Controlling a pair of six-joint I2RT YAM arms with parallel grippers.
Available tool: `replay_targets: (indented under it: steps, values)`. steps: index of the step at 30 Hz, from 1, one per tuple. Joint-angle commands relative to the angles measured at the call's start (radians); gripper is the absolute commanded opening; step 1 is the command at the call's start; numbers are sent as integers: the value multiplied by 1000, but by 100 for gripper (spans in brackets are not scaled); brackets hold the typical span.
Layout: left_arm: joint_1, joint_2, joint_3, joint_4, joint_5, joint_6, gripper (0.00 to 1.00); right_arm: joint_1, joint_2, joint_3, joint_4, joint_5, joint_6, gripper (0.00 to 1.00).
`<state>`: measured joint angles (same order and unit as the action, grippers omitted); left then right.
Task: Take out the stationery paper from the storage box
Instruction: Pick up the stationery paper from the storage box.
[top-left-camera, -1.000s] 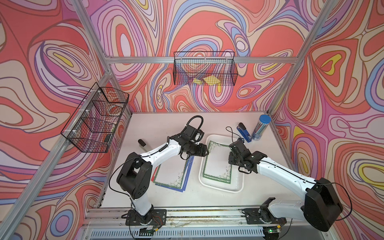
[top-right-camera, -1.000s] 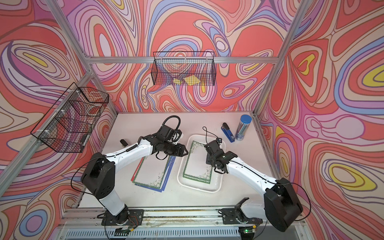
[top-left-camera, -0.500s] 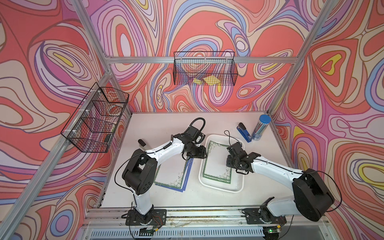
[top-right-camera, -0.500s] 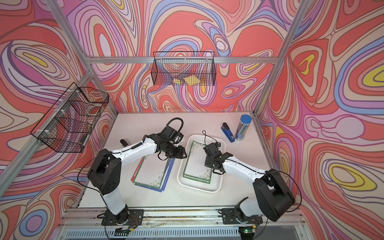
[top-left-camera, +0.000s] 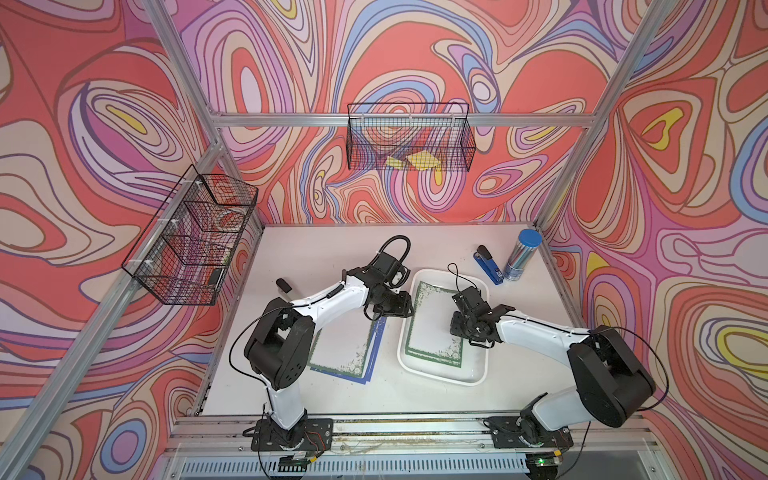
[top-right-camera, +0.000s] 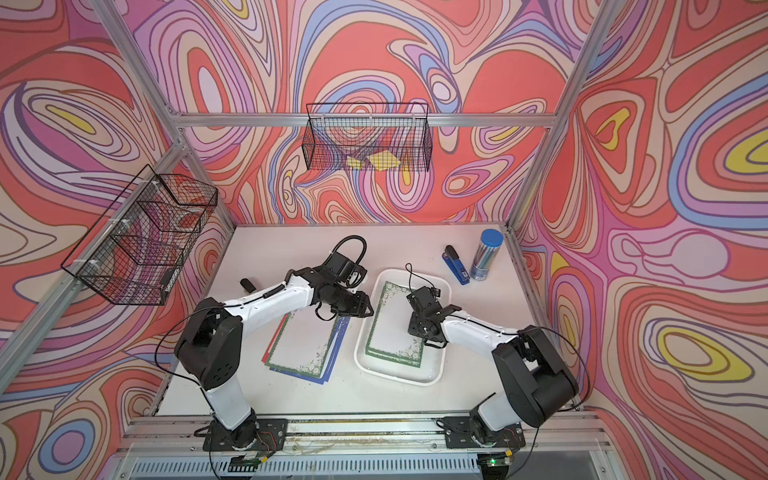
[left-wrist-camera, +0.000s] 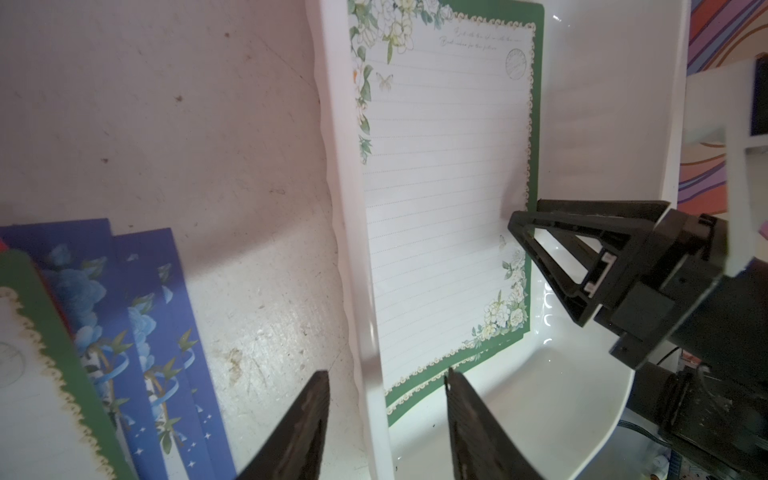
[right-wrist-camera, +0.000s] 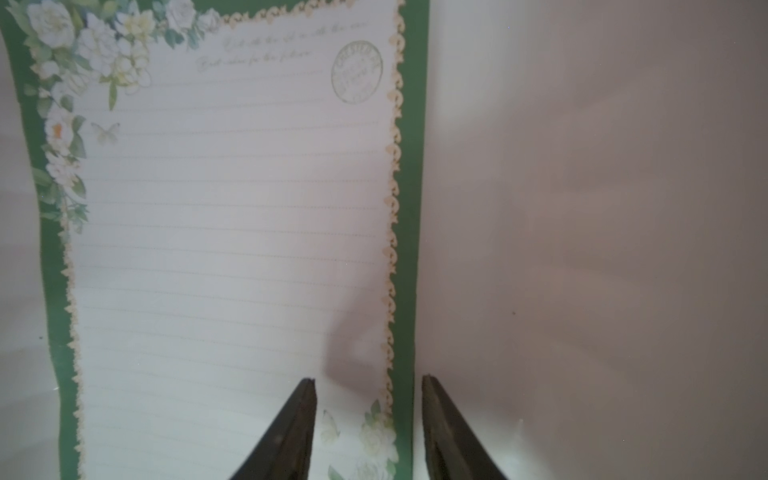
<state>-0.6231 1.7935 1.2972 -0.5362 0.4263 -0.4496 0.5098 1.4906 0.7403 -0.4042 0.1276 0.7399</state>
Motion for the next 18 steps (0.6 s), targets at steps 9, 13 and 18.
replay_targets:
  steps: [9, 13, 18]
  values:
    - [-6, 8, 25, -42, -2, -12, 49, -7, 0, 17, -13, -17, -14, 44]
    - [-6, 9, 25, -47, -3, -11, 49, -8, -2, 30, -28, -21, -22, 43]
    - [-7, 9, 27, -47, -1, -11, 49, -8, -13, 36, -34, -22, -24, 43]
